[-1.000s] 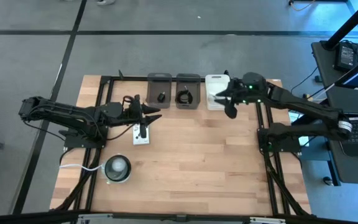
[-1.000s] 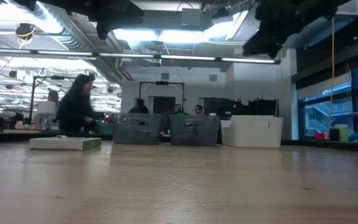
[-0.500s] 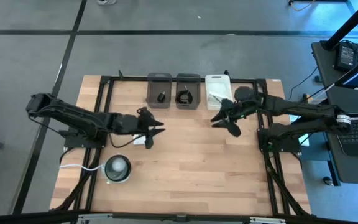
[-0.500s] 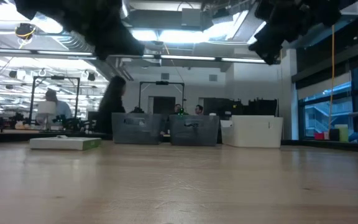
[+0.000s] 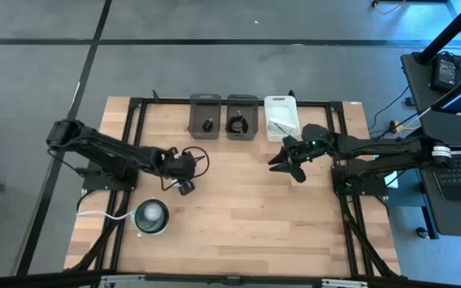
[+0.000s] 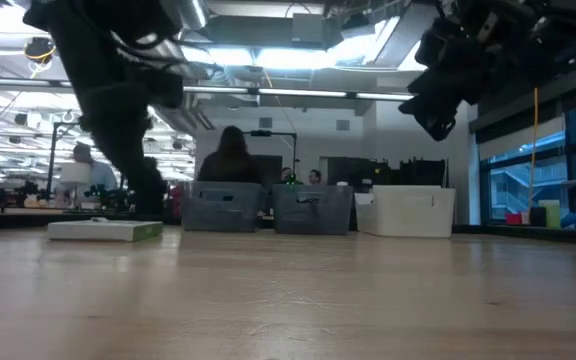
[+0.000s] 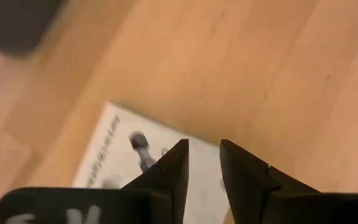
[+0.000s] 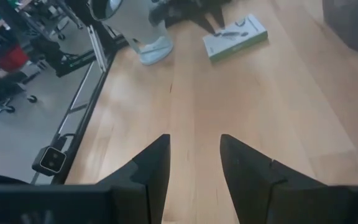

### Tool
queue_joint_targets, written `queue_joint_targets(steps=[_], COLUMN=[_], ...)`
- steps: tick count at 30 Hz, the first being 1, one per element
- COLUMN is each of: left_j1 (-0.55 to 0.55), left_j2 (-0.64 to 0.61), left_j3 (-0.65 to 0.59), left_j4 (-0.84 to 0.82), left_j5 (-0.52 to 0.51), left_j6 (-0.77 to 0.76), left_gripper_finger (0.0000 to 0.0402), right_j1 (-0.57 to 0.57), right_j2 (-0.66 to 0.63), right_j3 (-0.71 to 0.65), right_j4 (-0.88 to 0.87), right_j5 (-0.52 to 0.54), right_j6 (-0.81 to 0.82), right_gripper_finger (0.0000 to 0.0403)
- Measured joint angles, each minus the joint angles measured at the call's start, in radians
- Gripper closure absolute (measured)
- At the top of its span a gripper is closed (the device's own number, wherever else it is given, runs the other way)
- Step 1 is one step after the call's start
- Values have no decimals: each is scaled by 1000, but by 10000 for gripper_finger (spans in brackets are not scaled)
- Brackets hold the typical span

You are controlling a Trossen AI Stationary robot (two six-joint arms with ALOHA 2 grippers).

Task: Pick and place items into bin
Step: Put the white card reader box into the white bin

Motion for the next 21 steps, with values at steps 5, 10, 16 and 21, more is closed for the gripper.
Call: queue_joint_targets(steps=[5,10,16,21], left_j1=[7,7,7,7], left_j2=[70,141,180,187], left_j3=[0,0,5,0], left_j4=[-11,-10,54,218], left_j5=[49,98,130,150], left_j6=[-32,-27,-38,-38], left_gripper_finger=[345,373,393,398], right_j1=[0,0,0,0], right_j2=[0,-1,-1,-1], right_j3=[0,0,1,1], right_j4=[28,48,55,57], right_j5=[0,0,0,0], right_j6=[-1,-1,0,0], right_gripper_finger=[257,257,257,257])
